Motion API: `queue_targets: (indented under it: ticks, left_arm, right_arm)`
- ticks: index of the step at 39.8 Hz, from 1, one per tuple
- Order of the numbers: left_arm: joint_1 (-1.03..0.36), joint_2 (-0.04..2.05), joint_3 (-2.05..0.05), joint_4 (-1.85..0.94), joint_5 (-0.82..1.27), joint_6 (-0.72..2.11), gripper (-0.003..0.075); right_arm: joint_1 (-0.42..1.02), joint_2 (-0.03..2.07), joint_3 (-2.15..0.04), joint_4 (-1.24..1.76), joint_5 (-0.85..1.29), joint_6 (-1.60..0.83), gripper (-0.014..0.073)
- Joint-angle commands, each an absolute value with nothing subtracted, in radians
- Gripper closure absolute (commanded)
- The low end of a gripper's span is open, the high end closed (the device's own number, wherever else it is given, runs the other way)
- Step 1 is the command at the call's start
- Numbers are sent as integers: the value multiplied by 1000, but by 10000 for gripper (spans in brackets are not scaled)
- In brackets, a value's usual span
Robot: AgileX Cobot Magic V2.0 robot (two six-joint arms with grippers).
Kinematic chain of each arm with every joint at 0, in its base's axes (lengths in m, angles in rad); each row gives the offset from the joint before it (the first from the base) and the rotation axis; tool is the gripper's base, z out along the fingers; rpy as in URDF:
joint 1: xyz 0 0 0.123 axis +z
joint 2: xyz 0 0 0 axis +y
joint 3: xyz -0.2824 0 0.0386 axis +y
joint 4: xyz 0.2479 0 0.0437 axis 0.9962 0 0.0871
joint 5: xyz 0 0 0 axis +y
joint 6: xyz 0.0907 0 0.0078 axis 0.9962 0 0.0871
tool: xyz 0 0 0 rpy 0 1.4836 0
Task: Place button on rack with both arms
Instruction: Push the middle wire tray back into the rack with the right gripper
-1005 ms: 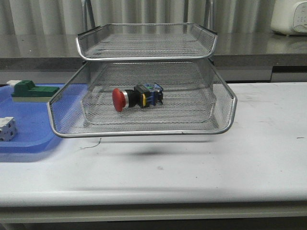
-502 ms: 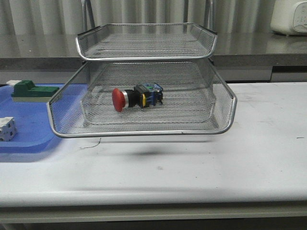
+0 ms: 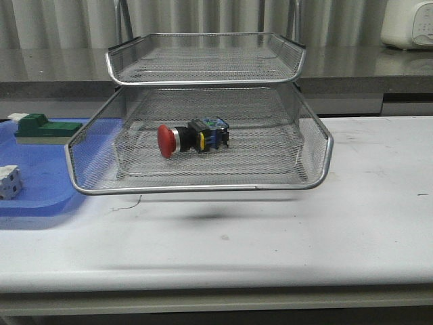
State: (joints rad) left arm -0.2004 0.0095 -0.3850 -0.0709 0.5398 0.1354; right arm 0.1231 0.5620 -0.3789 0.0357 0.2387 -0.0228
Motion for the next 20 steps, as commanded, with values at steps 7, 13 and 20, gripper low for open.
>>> queue_targets:
  ticks: [7, 13, 20]
  left_arm:
    - [-197, 21, -409, -83, 456, 128, 739]
    - [-197, 21, -409, -83, 456, 128, 739]
    - [-197, 21, -409, -83, 456, 128, 739]
  right_arm:
    - [379, 861, -527, 34, 17, -26, 653]
    - [618, 1044, -609, 34, -7, -26, 653]
    - [844, 1263, -700, 34, -15, -26, 653]
